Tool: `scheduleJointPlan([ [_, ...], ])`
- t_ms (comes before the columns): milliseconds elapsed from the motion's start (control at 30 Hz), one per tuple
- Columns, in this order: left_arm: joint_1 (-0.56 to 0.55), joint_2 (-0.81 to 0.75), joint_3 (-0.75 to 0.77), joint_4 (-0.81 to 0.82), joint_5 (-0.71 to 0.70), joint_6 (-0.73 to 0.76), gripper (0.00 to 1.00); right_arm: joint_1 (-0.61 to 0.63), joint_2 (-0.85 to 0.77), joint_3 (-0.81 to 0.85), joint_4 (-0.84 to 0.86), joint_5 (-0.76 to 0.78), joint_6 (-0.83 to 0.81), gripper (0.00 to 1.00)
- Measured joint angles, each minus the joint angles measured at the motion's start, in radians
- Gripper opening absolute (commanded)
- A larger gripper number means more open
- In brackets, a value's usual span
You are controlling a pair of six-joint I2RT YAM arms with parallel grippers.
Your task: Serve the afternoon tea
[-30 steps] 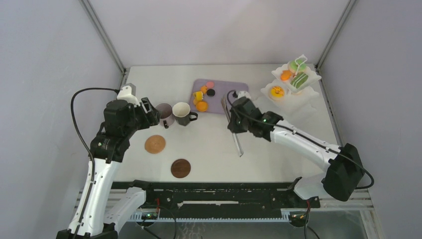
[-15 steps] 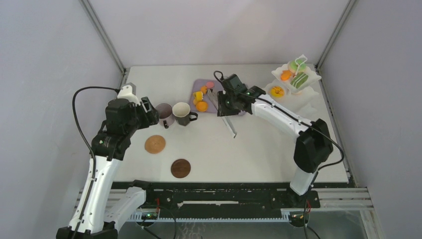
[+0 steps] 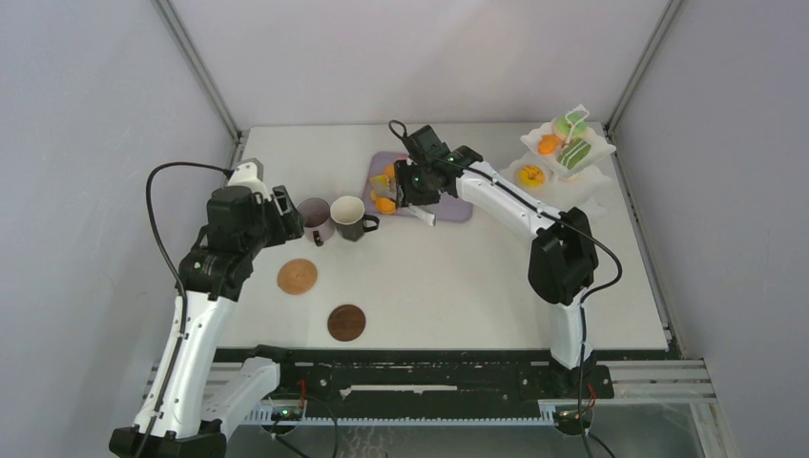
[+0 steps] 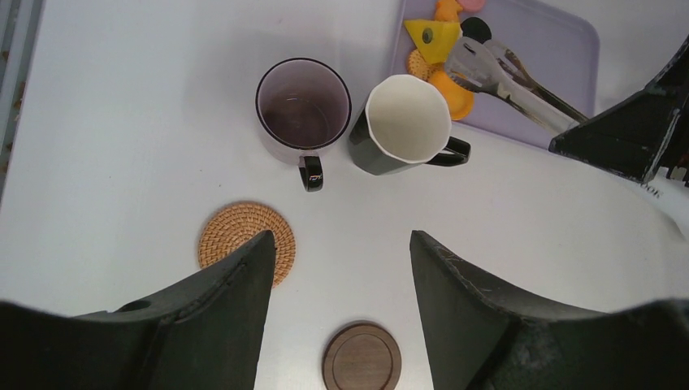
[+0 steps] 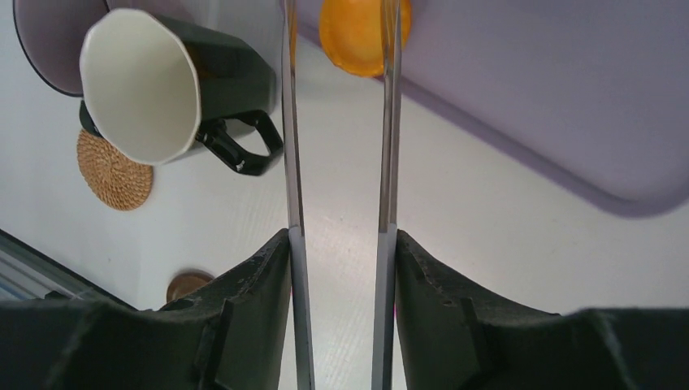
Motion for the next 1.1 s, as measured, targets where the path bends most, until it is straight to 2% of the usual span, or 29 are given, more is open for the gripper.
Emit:
scheduleJointPlan([
  [300, 0.006, 0.008, 0.000, -0.004, -0.007, 0.008, 0.67, 0.000, 0.089, 0.110, -0.015, 0.010, 0.000, 0.55],
  [600, 0.010, 0.012, 0.000, -0.004, -0.019, 0.017, 0.67, -0.003, 0.112, 0.169, -0.043, 0.057, -0.002, 0.59],
  [1100, 0.016, 0.026, 0.000, -0.005, -0.026, 0.018, 0.67, -0.014, 0.203, 0.270, -0.055, 0.060, -0.008, 0.60],
])
